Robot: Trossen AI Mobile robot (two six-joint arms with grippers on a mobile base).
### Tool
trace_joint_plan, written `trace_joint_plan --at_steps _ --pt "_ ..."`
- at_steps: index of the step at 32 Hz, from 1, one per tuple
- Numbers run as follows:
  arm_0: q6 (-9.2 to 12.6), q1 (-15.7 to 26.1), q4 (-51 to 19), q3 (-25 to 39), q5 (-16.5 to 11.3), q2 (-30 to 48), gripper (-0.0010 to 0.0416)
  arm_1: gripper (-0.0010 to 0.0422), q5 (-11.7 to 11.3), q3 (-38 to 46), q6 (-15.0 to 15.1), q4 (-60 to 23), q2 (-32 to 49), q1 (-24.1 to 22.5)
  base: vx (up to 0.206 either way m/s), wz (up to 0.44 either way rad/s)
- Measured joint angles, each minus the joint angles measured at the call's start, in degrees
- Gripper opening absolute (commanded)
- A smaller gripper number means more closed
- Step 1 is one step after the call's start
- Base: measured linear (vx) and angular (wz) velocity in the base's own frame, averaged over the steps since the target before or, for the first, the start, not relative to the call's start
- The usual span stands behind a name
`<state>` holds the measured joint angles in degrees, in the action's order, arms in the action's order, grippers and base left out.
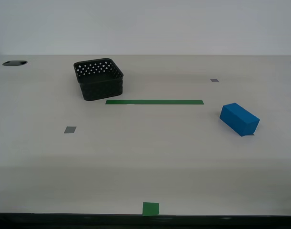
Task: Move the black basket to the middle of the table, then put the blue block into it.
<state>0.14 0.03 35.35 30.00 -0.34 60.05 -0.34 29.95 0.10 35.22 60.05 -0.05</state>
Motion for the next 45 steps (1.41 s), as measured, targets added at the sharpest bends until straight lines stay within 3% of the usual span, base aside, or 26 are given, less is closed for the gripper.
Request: trace_joint_plan --at_steps 23,30,40,45 --pt "0.0 0.02 -0.31 0.0 0.0 0.0 0.0001 0.0 0.0 0.0 -0.28 -0.79 0.0 0.0 0.0 0.0" --pt "0.0 0.04 -3.19 0.0 0.0 0.0 0.0 0.0 0.0 6.21 -4.09 -18.78 0.61 -0.07 0.0 0.0" --pt "1.2 0.37 -5.88 0.0 -0.02 0.0 0.0 0.0 -0.02 22.82 -4.98 -45.77 6.71 -0.07 0.0 0.0" --pt "1.2 0.46 -12.63 2.21 -0.02 0.02 0.0 0.0 0.0 30.03 -4.9 -55.39 14.75 -0.26 0.0 0.0"
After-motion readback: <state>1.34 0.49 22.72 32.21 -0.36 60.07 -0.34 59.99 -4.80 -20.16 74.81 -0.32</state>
